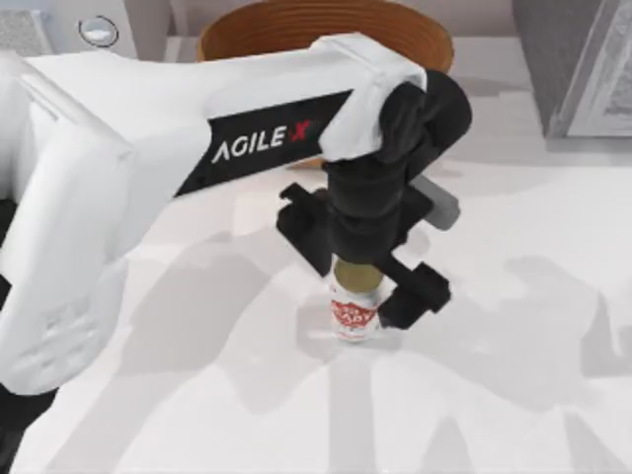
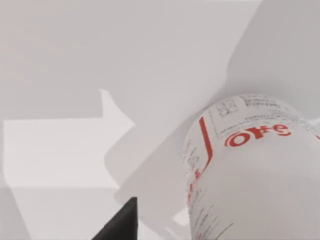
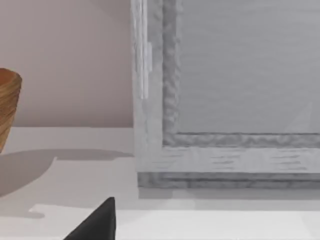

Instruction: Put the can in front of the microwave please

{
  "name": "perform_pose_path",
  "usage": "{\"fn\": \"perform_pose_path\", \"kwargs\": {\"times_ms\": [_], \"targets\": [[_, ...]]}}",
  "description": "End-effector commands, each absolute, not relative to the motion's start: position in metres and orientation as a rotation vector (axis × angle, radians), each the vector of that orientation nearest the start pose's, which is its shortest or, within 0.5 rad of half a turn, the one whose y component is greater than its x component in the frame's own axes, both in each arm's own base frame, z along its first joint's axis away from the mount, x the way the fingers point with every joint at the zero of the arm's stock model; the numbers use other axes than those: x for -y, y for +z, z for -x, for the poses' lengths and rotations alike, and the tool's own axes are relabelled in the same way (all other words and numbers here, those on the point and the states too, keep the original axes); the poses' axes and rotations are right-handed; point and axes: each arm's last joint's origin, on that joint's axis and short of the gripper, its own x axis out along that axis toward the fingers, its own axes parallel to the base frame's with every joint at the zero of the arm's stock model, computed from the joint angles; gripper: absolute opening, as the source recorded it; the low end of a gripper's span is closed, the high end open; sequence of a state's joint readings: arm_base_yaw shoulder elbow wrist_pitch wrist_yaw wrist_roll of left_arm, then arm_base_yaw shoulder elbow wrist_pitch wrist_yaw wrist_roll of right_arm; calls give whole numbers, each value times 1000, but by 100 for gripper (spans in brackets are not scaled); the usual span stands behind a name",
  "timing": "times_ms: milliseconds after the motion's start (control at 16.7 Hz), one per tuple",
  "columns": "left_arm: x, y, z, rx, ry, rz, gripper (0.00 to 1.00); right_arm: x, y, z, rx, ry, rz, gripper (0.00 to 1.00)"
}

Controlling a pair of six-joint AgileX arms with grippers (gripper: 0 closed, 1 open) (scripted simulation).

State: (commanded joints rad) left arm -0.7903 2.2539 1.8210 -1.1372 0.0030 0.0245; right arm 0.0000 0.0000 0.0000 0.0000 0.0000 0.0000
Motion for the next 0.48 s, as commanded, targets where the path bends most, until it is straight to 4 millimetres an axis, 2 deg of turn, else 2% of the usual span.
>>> {"fn": "perform_pose_path", "kwargs": {"times_ms": [480], "targets": [[309, 157, -313, -1477, -629, -629, 10, 1, 160, -106, 0, 0, 0, 100]]}}
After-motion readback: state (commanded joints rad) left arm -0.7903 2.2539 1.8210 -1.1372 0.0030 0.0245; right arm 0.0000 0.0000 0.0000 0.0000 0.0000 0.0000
